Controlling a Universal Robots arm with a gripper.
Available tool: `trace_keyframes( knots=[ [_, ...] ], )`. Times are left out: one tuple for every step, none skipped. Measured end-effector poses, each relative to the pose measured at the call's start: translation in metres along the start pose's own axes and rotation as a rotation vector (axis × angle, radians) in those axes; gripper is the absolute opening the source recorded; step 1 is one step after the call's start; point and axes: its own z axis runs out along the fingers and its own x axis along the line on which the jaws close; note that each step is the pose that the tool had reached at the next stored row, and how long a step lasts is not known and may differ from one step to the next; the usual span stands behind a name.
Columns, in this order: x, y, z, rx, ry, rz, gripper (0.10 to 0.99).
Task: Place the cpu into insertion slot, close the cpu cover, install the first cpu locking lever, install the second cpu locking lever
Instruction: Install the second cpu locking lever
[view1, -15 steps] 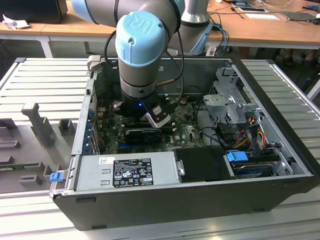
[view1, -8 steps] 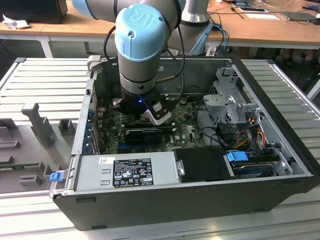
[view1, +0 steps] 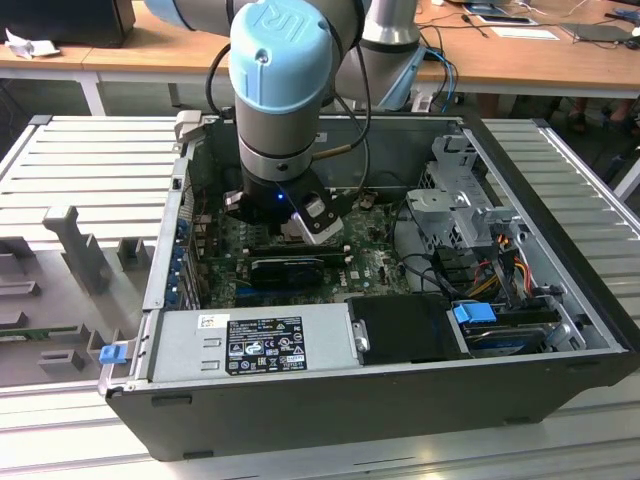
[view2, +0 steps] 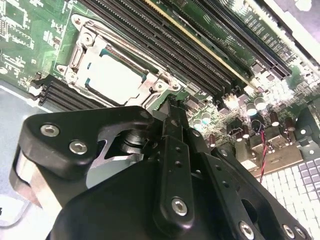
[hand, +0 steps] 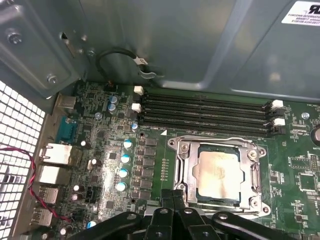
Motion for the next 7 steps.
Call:
trace_keyframes(
  knots=[
    [0.0000,0.0004,-0.0012,0.000,0.0000,0.000,0.106],
    [0.0000,0.0008,-0.0021,0.000,0.0000,0.000,0.106],
    [0.0000,0.0010,-0.0029,0.000,0.0001,0.000,0.106],
    [-0.0001,0.0012,-0.0036,0.000,0.0000,0.000,0.106],
    [-0.0001,0.0014,-0.0042,0.000,0.0000,0.000,0.106],
    [-0.0001,0.0016,-0.0046,0.000,0.0000,0.000,0.106],
    [-0.0001,0.0017,-0.0047,0.000,-0.0001,0.000,0.106]
  ],
)
